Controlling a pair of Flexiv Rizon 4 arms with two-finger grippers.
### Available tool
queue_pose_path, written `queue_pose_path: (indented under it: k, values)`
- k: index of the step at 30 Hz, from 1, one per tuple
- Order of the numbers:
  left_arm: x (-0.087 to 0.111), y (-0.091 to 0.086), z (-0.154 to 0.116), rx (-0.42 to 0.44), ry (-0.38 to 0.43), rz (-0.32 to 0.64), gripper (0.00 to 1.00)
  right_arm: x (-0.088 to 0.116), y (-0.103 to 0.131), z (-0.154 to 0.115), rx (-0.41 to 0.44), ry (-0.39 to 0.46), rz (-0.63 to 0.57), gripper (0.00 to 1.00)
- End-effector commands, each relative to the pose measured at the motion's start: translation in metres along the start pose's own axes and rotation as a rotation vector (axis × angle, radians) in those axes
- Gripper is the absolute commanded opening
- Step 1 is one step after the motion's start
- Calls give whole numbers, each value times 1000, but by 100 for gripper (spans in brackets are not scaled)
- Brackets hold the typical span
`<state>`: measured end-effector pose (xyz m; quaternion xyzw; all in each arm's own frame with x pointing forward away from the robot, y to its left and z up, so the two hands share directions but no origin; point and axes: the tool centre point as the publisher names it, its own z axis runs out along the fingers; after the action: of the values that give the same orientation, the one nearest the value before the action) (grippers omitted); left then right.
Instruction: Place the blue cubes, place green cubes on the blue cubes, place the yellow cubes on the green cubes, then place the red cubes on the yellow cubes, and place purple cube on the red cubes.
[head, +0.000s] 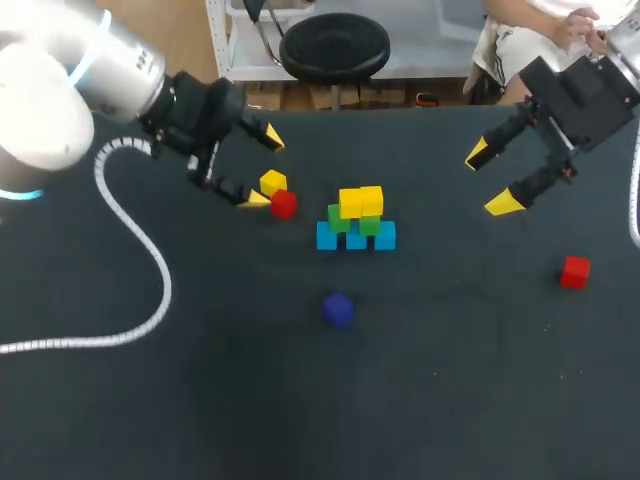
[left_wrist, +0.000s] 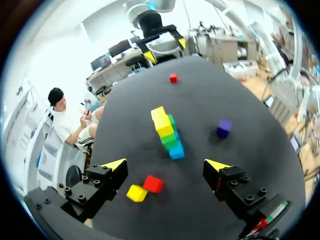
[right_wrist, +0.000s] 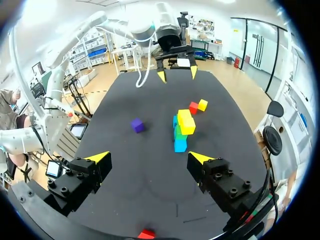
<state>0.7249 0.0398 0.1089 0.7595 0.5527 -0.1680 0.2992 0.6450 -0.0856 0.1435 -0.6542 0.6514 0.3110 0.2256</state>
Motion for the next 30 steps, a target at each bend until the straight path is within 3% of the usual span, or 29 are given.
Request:
queue_pose_path:
  k: [1, 7, 10, 12, 30]
  values:
    - [6, 27, -3, 213, 177, 97, 100, 0, 0, 0, 0, -2, -1, 100]
    - [27, 30, 7, 323, 233, 110, 100, 0, 0, 0, 0, -2, -1, 100]
    - [36, 30, 5, 341, 212, 82, 100, 0, 0, 0, 0, -2, -1, 100]
    - [36, 27, 3, 335, 176, 46, 100, 0, 0, 0, 0, -2, -1, 100]
    - [36, 27, 3, 335, 176, 46, 100, 0, 0, 0, 0, -2, -1, 100]
